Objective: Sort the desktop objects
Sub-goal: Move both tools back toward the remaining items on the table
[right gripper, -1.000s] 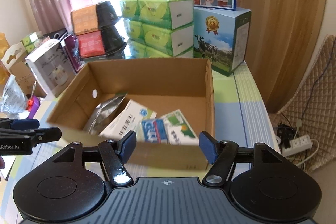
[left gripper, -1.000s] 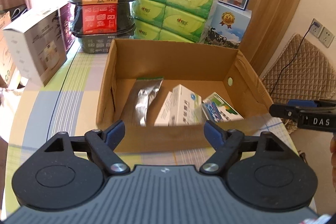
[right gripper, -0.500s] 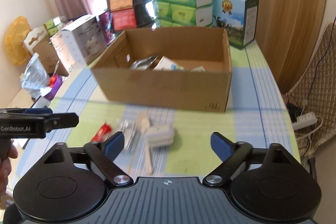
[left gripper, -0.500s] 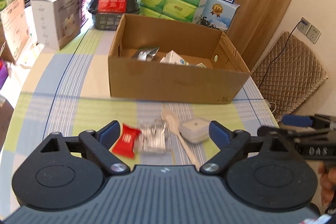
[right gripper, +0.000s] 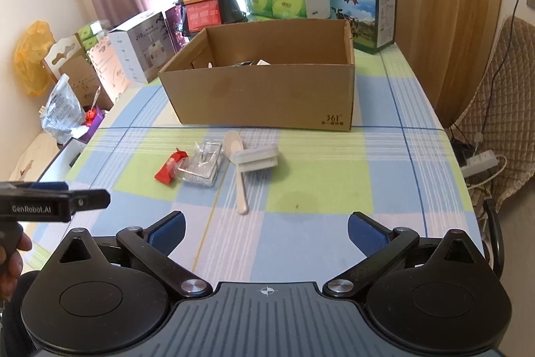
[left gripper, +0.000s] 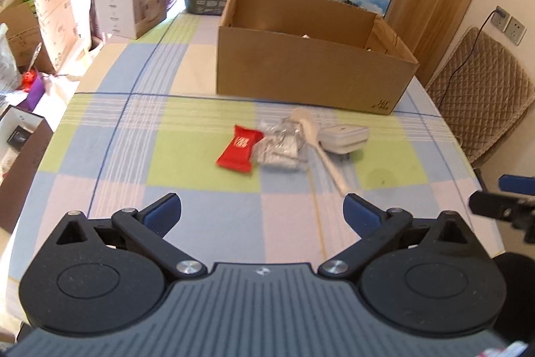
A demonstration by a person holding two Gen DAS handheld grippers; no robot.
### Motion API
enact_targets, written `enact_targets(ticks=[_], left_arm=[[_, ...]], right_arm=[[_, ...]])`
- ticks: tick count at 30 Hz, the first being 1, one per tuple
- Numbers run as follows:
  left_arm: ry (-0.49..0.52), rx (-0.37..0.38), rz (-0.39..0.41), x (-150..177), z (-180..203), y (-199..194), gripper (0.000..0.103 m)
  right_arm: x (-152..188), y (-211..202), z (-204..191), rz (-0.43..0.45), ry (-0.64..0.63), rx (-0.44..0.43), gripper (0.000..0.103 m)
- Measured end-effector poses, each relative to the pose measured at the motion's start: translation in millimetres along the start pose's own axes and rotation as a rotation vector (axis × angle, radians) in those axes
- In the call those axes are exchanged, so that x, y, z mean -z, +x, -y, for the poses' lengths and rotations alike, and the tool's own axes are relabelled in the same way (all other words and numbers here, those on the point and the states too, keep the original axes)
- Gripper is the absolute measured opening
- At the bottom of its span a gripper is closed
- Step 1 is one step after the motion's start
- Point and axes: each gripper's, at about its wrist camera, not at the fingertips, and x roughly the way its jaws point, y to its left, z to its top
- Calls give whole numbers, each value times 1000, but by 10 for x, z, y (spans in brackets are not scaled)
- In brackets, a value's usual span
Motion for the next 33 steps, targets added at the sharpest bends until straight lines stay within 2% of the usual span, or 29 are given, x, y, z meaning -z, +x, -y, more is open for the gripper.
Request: enact_targets(ticks=[9,33], left_arm=[[-50,-2,-10,168,-109,-59,101],[-9,-5,-22,218,34,146,101]], right_arm=[[119,12,-15,-21,6,-8,101],[196,173,89,-49,28,6,101]])
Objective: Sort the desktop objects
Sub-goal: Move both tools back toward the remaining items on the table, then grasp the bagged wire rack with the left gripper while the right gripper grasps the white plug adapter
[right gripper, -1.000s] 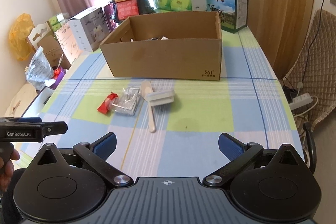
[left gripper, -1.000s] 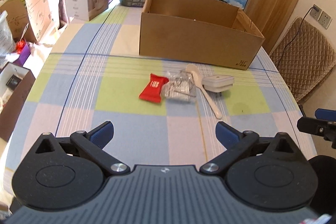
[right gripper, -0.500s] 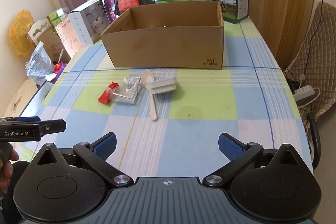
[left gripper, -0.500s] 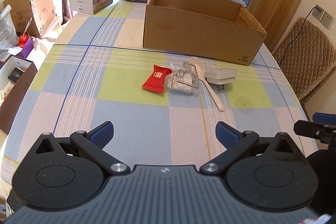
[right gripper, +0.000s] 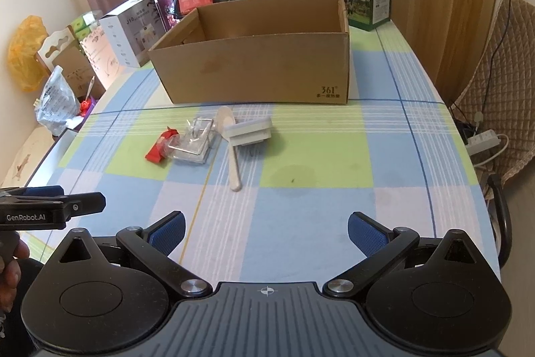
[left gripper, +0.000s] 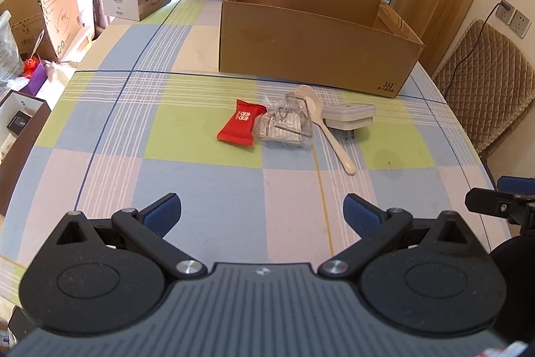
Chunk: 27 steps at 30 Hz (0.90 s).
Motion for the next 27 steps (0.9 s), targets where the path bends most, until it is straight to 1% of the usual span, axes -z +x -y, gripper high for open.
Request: enact_targets(ticks=[11,23,27], left_arm=[[11,7,-22,-44,44,216,101],[48,21,-31,-185,69,508,101],[76,31,-31,-256,107,636,101]], right_arm=[[-138,159,30,-2,17,-13,101],[-393,451,34,5,-27,-3,101],[-501,604,67,-15,-46,-7,101]])
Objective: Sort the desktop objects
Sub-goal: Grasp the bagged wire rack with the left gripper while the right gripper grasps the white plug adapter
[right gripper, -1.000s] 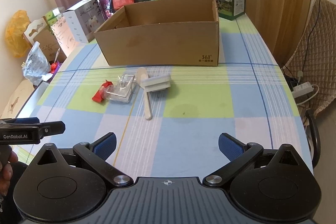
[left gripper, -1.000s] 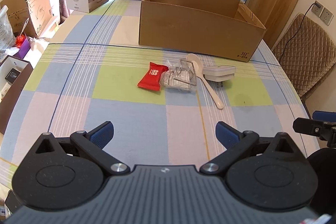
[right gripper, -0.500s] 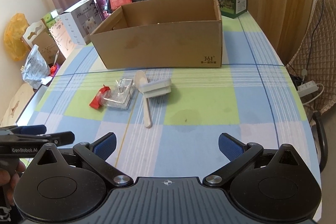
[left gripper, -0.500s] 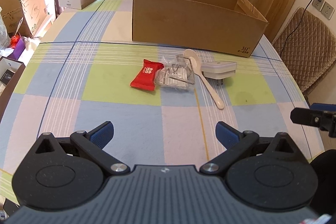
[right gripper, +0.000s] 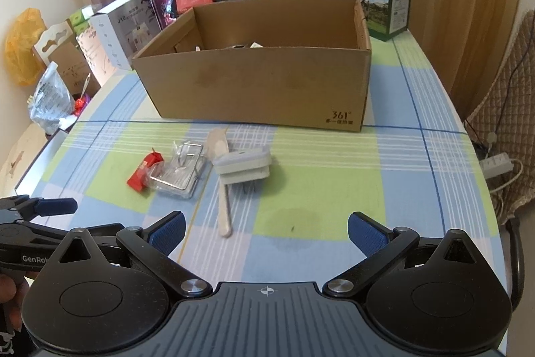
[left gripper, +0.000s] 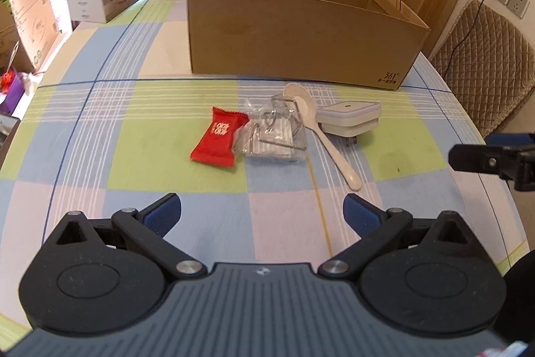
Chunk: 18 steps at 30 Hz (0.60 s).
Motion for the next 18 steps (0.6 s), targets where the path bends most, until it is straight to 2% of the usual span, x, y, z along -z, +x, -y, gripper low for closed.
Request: enact_targets(ticks=[6,13,18], left_arm=[[37,3,1,-85,63,228,101],[72,15,30,-109,108,479,101],[110,29,50,-133,152,629,100]], right_arm=[[-172,261,8,-36,-70,-21,101],[-215,559,77,-46,-85,-36,100],[-175,672,93,-43,-95,-43,93]])
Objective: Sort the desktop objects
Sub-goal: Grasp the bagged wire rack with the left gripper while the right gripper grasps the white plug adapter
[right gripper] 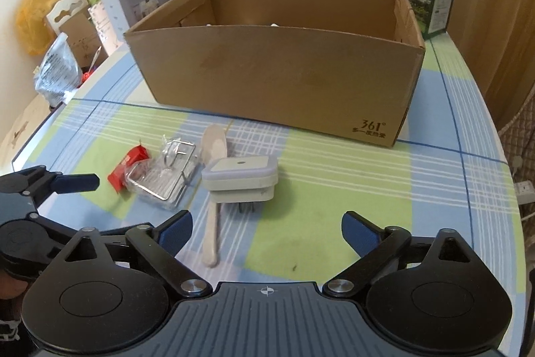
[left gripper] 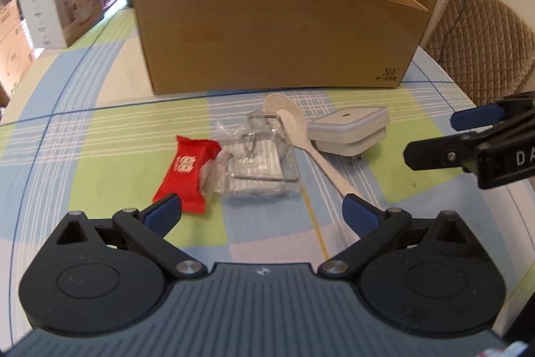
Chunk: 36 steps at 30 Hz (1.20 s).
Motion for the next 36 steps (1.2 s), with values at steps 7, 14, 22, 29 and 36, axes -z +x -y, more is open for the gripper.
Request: enact_targets(ticks=[7,14,22,29,36], left_arm=[[51,13,22,0,48,201,92],[54,1,67,-13,36,263,83],[109,-28,96,-38,17,277,73],[247,-50,134,-24,131,275,79],[197,-30,90,-49,59,399,56]], right_arm=[[42,137,36,8,17,13,88],[64,225,74,10,33,26,88],[81,240,72,23,41,26,88],[78,242,78,25,56,19,88],[72,266,65,32,48,10,88]])
